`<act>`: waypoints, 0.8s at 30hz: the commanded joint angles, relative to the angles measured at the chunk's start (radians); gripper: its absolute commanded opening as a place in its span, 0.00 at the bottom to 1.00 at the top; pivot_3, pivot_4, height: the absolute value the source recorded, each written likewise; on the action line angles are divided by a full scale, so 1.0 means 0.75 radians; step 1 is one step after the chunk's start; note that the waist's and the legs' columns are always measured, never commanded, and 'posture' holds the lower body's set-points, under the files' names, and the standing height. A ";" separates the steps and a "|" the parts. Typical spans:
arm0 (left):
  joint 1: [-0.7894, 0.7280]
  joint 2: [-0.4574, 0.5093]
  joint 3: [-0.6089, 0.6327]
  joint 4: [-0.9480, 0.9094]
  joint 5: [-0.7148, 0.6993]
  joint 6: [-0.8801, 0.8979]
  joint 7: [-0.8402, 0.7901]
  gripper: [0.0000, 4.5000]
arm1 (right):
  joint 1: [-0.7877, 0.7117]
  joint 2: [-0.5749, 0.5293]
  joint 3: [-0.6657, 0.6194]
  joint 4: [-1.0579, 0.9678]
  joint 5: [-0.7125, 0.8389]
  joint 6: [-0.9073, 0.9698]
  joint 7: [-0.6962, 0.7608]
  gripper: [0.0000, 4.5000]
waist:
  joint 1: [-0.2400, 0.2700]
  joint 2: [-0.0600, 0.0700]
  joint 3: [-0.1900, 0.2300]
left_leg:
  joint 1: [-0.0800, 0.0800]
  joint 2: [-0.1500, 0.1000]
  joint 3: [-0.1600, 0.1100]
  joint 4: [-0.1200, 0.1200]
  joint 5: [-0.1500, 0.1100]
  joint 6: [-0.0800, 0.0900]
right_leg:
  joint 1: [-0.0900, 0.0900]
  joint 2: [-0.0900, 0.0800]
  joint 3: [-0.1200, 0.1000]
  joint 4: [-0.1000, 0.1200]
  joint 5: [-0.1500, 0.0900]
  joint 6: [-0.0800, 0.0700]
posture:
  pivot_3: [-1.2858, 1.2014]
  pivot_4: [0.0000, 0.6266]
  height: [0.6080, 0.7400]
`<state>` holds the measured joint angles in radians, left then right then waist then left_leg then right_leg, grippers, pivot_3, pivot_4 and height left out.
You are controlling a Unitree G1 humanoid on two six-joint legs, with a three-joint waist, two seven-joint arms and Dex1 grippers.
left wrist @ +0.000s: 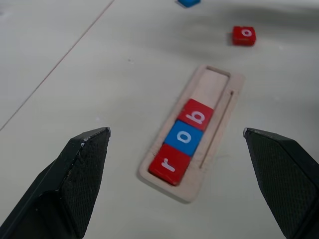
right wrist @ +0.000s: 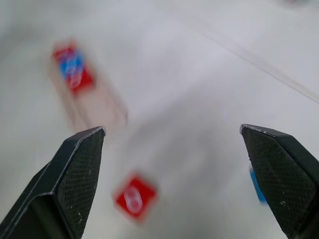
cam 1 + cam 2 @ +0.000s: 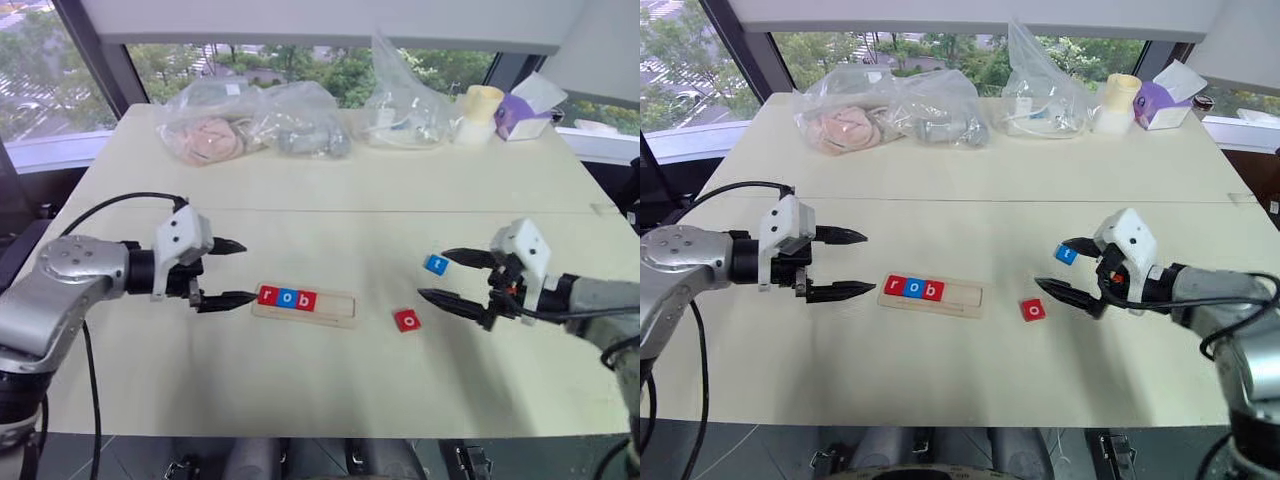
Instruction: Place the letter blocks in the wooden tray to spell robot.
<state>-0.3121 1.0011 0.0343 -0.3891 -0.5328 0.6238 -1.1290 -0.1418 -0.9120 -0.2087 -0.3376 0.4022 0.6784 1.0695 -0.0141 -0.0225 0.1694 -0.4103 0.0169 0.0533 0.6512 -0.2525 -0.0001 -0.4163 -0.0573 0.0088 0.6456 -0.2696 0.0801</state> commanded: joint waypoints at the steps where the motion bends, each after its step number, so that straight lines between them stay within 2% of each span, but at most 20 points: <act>1: -0.001 -0.003 0.010 -0.097 -0.051 0.029 -0.004 1.00 | -0.105 -0.032 0.161 0.281 -0.124 -0.383 0.198 0.99 | -0.006 0.000 0.000 | 0.002 0.000 0.001 0.000 0.000 0.000 | 0.001 0.000 0.001 0.000 0.000 0.000 | 0.52 0.24 0.99; 6: 0.058 0.026 0.088 -0.194 -0.107 0.086 0.030 1.00 | -0.207 0.015 0.363 0.523 -0.217 -0.688 0.378 0.99 | -0.004 0.000 0.000 | 0.002 0.001 0.001 0.000 0.000 0.000 | 0.001 0.001 0.002 0.002 0.002 0.005 | 0.52 0.24 0.99; 16: 0.182 0.062 0.231 -0.265 -0.149 0.133 0.087 1.00 | -0.270 0.100 0.495 0.650 -0.274 -0.871 0.462 0.99 | 0.002 0.001 0.001 | 0.003 0.001 0.000 0.003 0.000 0.000 | 0.004 -0.001 0.002 0.002 0.000 0.001 | 0.52 0.24 0.99; 18: 0.196 0.060 0.239 -0.274 -0.154 0.134 0.101 1.00 | -0.288 0.110 0.508 0.694 -0.283 -0.902 0.477 0.88 | 0.002 0.001 0.001 | 0.003 0.001 0.000 0.004 0.000 0.000 | 0.004 -0.001 0.002 0.002 0.000 0.001 | 0.52 0.24 0.99; 20: 0.203 0.058 0.245 -0.277 -0.160 0.134 0.110 1.00 | -0.301 0.113 0.525 0.743 -0.308 -0.954 0.485 0.72 | 0.003 0.001 0.001 | 0.004 0.001 0.000 0.004 0.000 0.000 | 0.005 -0.001 0.002 0.002 0.000 0.001 | 0.52 0.24 0.99; 24: 0.205 0.058 0.246 -0.262 -0.160 0.125 0.117 1.00 | -0.313 0.114 0.523 0.790 -0.312 -0.979 0.497 0.26 | 0.002 0.001 0.001 | 0.005 0.001 0.000 0.004 0.000 0.000 | 0.006 -0.002 0.002 0.002 0.000 0.000 | 0.52 0.24 0.99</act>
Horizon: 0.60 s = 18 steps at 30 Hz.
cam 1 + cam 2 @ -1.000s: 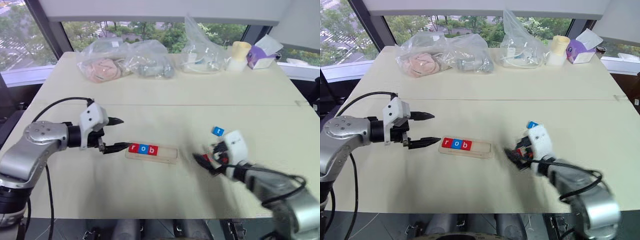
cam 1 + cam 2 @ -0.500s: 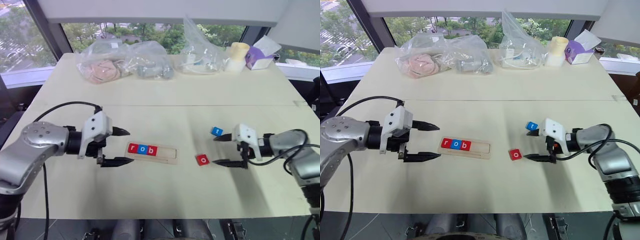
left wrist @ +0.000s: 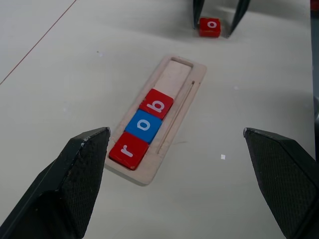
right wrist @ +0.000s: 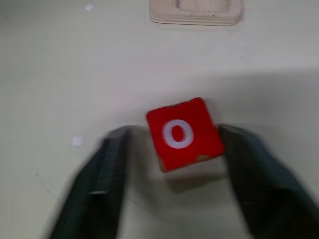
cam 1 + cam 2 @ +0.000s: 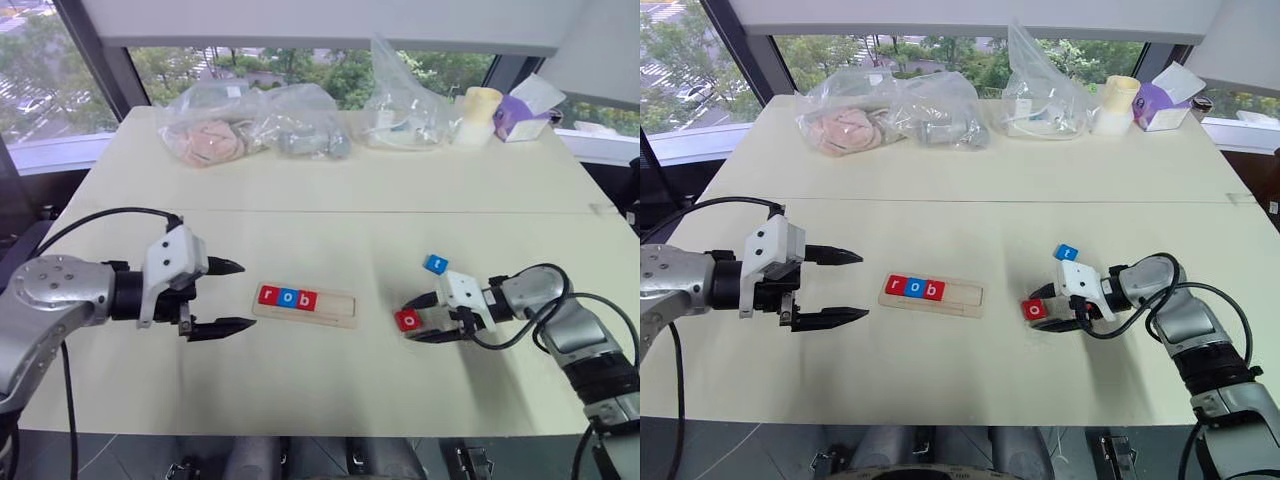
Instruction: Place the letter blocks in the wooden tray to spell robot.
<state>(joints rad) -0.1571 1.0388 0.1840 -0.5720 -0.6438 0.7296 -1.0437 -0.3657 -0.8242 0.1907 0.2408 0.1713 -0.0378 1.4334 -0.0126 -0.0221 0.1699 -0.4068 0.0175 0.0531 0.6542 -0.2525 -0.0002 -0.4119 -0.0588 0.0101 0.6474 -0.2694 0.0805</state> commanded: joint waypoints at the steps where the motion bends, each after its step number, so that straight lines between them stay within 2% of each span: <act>1: -0.004 0.007 0.043 -0.011 -0.008 -0.021 0.004 1.00 | -0.017 -0.002 -0.014 0.022 -0.004 -0.023 0.007 0.26 | 0.000 0.000 0.000 | 0.000 0.000 0.000 0.000 0.000 0.000 | 0.000 0.000 0.000 0.000 0.000 0.000 | 0.52 0.24 0.99; 4: -0.011 0.004 0.038 0.013 -0.005 -0.030 0.003 1.00 | -0.033 0.002 -0.051 -0.055 0.046 0.087 -0.027 0.26 | 0.000 0.000 0.000 | 0.000 0.000 0.000 0.000 0.000 0.000 | 0.000 -0.002 0.000 0.000 0.000 0.000 | 0.52 0.24 0.99; 6: -0.016 0.010 0.038 0.039 0.003 -0.039 -0.006 1.00 | -0.065 0.031 -0.086 -0.224 0.150 0.306 -0.092 0.26 | -0.002 0.000 0.000 | 0.000 0.000 0.000 0.000 0.000 0.000 | 0.000 -0.003 0.000 0.001 0.000 0.000 | 0.52 0.24 0.99; 9: -0.033 0.024 0.027 0.082 0.018 -0.058 -0.025 1.00 | -0.135 0.124 -0.027 -0.426 0.065 0.519 -0.305 0.26 | -0.013 0.000 0.000 | 0.001 0.001 0.000 0.000 0.000 0.000 | -0.001 -0.003 0.000 0.002 0.000 0.000 | 0.52 0.24 0.99; 11: -0.047 0.037 -0.031 0.109 0.075 -0.100 -0.040 1.00 | -0.182 0.246 0.022 -0.473 0.027 0.683 -0.466 0.26 | -0.010 0.000 0.000 | 0.001 0.002 0.000 0.000 0.000 -0.001 | -0.002 -0.002 0.000 0.004 0.001 -0.001 | 0.52 0.24 0.99; 15: -0.073 0.027 -0.079 0.120 0.109 -0.126 -0.042 1.00 | -0.220 0.420 0.081 -0.558 0.032 0.934 -0.642 0.26 | 0.006 0.000 0.000 | 0.000 0.002 -0.001 0.000 0.000 -0.001 | -0.002 -0.003 -0.001 0.003 0.000 -0.002 | 0.52 0.24 0.99; 18: -0.075 0.034 -0.067 0.123 0.098 -0.123 -0.052 1.00 | -0.212 0.458 0.127 -0.611 0.005 1.006 -0.715 0.26 | 0.005 0.000 0.000 | -0.004 -0.002 0.000 0.000 0.000 -0.001 | -0.004 -0.008 -0.001 0.002 0.001 -0.002 | 0.52 0.24 0.99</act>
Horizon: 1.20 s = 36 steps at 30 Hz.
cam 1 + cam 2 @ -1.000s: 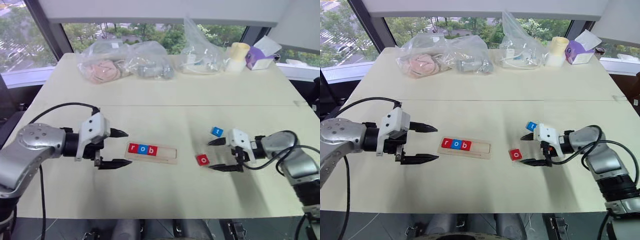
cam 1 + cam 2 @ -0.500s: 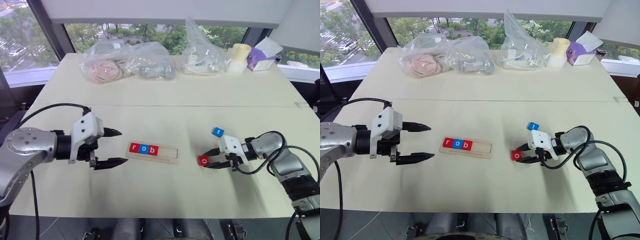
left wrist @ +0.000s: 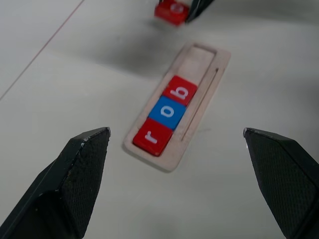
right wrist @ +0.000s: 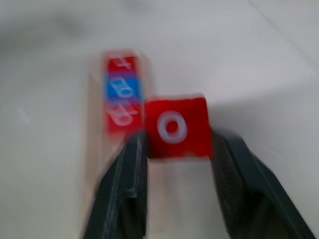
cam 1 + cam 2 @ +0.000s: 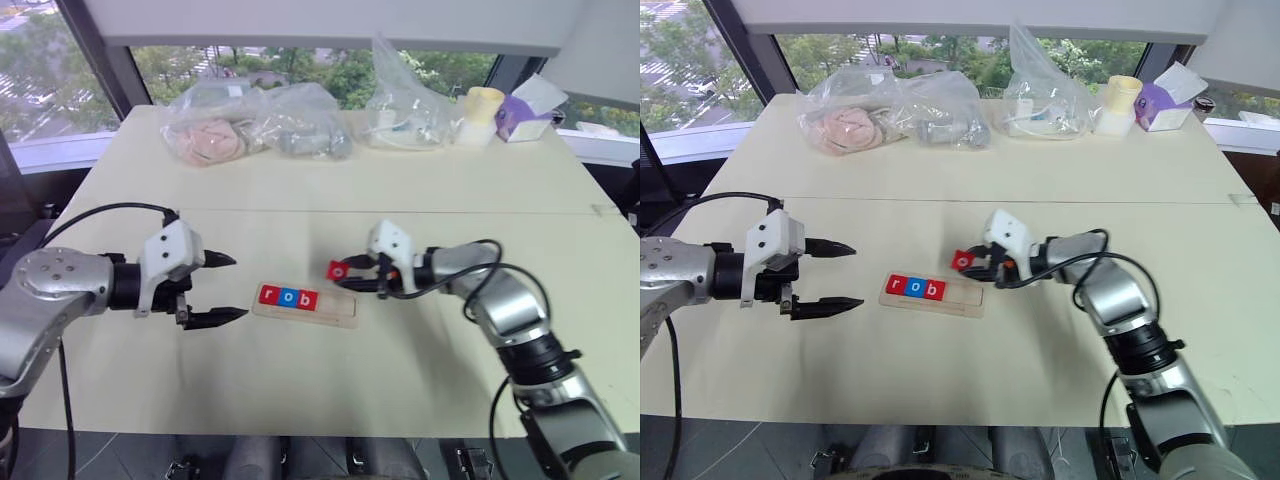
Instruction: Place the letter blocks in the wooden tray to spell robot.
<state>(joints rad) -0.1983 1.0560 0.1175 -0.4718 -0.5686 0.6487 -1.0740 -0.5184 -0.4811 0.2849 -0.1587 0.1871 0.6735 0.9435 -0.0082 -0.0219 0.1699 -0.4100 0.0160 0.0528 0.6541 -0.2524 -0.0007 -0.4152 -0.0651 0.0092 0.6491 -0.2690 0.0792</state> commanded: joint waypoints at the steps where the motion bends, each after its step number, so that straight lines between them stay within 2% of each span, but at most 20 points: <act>1: -0.021 0.013 0.024 -0.002 0.002 -0.019 -0.015 1.00 | 0.002 -0.009 0.015 -0.106 -0.010 0.074 -0.059 0.26 | -0.002 0.000 0.000 | -0.001 -0.001 0.001 0.000 -0.001 0.001 | 0.000 -0.002 0.000 -0.001 0.000 0.000 | 0.52 0.24 0.99; 9: -0.014 0.003 0.024 -0.008 -0.004 -0.008 -0.007 1.00 | 0.058 -0.123 0.070 -0.212 0.016 0.088 0.000 0.26 | -0.009 0.000 0.000 | 0.000 0.000 0.000 -0.001 -0.001 0.002 | 0.000 0.000 0.000 -0.001 0.000 0.000 | 0.52 0.24 0.99; 31: -0.013 -0.020 0.055 -0.023 -0.054 0.044 0.034 1.00 | 0.084 -0.100 0.146 -0.164 -0.019 0.037 -0.051 0.26 | -0.009 0.000 0.000 | 0.001 0.001 0.000 0.000 -0.001 0.002 | 0.000 0.004 -0.001 0.000 0.000 0.001 | 0.52 0.24 0.99; 32: -0.014 -0.021 0.055 -0.022 -0.054 0.045 0.036 1.00 | 0.079 -0.098 0.147 -0.154 -0.025 0.028 -0.056 0.49 | -0.008 0.000 0.000 | 0.001 0.001 0.000 0.000 -0.001 0.002 | 0.000 0.004 -0.001 0.000 0.000 0.001 | 0.52 0.24 0.99; 33: -0.015 -0.022 0.055 -0.021 -0.054 0.046 0.038 1.00 | 0.075 -0.094 0.148 -0.145 -0.031 0.017 -0.065 0.57 | -0.008 0.000 0.000 | 0.001 0.001 0.000 0.000 -0.001 0.002 | 0.000 0.004 -0.001 0.000 0.000 0.001 | 0.52 0.24 0.99; 36: -0.019 -0.028 0.051 -0.021 -0.054 0.048 0.048 1.00 | 0.069 -0.079 0.148 -0.143 -0.033 0.004 -0.075 0.92 | -0.008 0.000 0.000 | 0.001 0.001 0.001 0.000 -0.001 0.002 | 0.000 0.005 -0.001 0.000 0.000 0.001 | 0.52 0.24 0.99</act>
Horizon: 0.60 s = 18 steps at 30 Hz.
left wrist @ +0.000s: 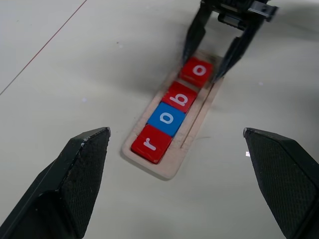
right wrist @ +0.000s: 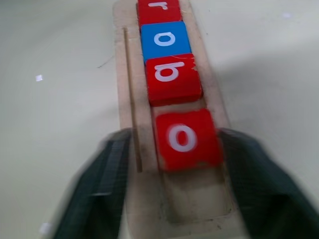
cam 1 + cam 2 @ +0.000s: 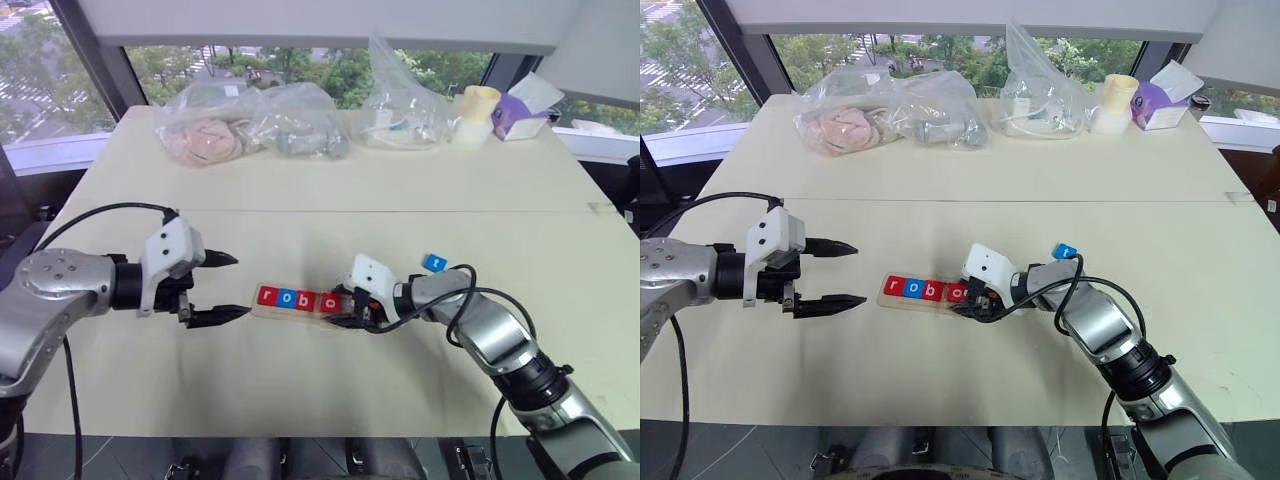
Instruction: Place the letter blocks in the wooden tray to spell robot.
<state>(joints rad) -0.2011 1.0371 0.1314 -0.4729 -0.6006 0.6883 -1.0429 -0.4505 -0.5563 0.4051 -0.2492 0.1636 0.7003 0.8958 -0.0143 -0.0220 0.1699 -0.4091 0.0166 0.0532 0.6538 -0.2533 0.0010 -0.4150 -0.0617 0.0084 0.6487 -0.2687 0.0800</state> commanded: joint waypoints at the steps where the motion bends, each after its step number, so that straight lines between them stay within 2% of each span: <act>1: -0.016 -0.004 0.031 -0.021 -0.012 -0.004 0.009 1.00 | -0.021 0.027 -0.015 -0.026 0.000 -0.034 -0.015 0.99 | 0.000 0.000 0.000 | 0.000 0.000 0.000 0.000 0.000 0.000 | 0.000 0.000 0.000 0.000 0.000 0.000 | 0.52 0.24 0.99; 4: -0.013 -0.006 0.033 -0.025 -0.013 -0.001 0.015 1.00 | -0.015 0.027 -0.050 -0.063 0.027 -0.025 -0.015 0.99 | 0.000 0.000 0.000 | 0.000 0.000 0.000 0.000 0.000 0.000 | 0.000 0.000 0.000 0.000 0.000 0.000 | 0.52 0.24 0.99; 10: 0.001 -0.007 0.055 -0.032 -0.027 0.011 0.025 1.00 | 0.002 -0.044 -0.256 -0.162 0.159 0.002 0.016 0.99 | 0.004 0.000 0.000 | 0.000 0.000 0.000 0.000 0.000 0.000 | 0.001 -0.001 0.000 0.000 0.000 0.000 | 0.52 0.24 0.99; 14: -0.008 -0.016 0.066 -0.041 -0.055 0.028 0.037 1.00 | 0.038 -0.125 -0.336 -0.095 0.081 -0.112 -0.035 0.99 | 0.004 0.000 0.000 | 0.000 0.000 0.000 0.000 0.000 0.000 | 0.001 -0.001 0.000 -0.001 0.000 0.000 | 0.52 0.24 0.99; 18: -0.025 -0.022 0.046 -0.025 -0.046 0.023 0.038 1.00 | 0.114 -0.176 -0.275 -0.027 -0.039 -0.283 -0.061 0.99 | 0.002 0.000 0.000 | 0.000 0.000 0.000 0.000 0.000 0.000 | 0.001 -0.001 0.000 -0.001 0.000 0.000 | 0.52 0.24 0.99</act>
<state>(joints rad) -0.2026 1.0195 0.1435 -0.4773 -0.6284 0.7122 -1.0185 -0.3700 -0.6827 0.1881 -0.2671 0.1638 0.5475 0.8553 -0.0127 -0.0221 0.1698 -0.4091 0.0166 0.0529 0.6536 -0.2533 0.0010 -0.4144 -0.0623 0.0084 0.6479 -0.2688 0.0798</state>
